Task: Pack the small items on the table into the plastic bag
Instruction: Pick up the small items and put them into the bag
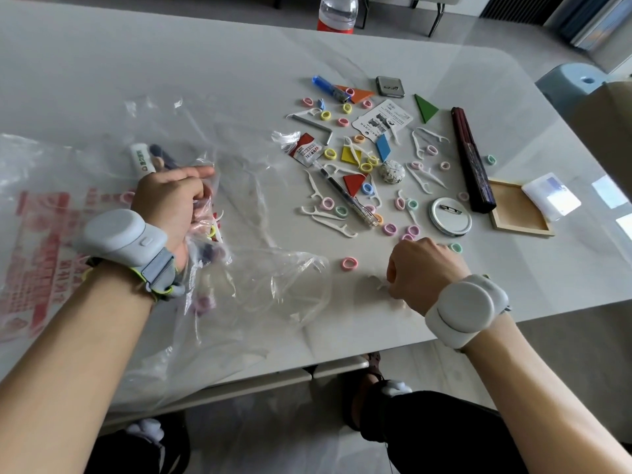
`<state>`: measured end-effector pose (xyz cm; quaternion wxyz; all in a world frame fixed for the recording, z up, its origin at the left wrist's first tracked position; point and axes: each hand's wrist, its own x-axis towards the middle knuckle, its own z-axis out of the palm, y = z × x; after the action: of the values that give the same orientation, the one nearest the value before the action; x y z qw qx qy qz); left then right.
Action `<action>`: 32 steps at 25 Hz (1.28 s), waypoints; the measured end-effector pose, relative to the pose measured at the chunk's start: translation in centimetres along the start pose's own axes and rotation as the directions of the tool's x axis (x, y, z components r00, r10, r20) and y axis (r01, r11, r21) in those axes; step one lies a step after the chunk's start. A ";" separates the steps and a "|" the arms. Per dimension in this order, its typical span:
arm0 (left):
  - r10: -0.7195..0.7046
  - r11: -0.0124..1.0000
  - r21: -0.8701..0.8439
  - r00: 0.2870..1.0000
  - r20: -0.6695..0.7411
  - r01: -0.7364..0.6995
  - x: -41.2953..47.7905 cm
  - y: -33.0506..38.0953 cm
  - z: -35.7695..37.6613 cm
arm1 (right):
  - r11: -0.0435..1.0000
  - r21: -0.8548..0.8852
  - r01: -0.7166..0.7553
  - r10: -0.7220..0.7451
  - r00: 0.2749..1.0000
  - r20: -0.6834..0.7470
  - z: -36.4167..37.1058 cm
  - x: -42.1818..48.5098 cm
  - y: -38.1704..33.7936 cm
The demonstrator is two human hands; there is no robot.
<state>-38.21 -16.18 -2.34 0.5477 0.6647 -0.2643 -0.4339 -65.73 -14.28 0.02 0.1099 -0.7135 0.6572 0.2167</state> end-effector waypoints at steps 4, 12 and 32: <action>0.020 1.000 0.017 1.000 0.022 -0.020 0.1 0.0 0.1 | 0.997 -0.069 0.029 -0.030 0.999 -0.011 -0.3 0.1 -0.8; 0.011 1.000 -0.016 0.999 0.034 -0.010 0.4 0.2 -0.5 | 0.872 0.436 0.223 -0.151 0.969 -0.194 -2.6 1.7 -2.1; -0.004 0.998 -0.068 1.000 0.029 0.006 0.6 0.6 -1.4 | 0.665 0.695 0.272 -0.111 0.957 -0.269 -2.9 4.6 -7.2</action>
<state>-36.62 -16.16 -1.96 0.5650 0.6402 -0.2555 -0.4535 -58.00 -18.85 -0.42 0.3373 -0.6951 0.6174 -0.1478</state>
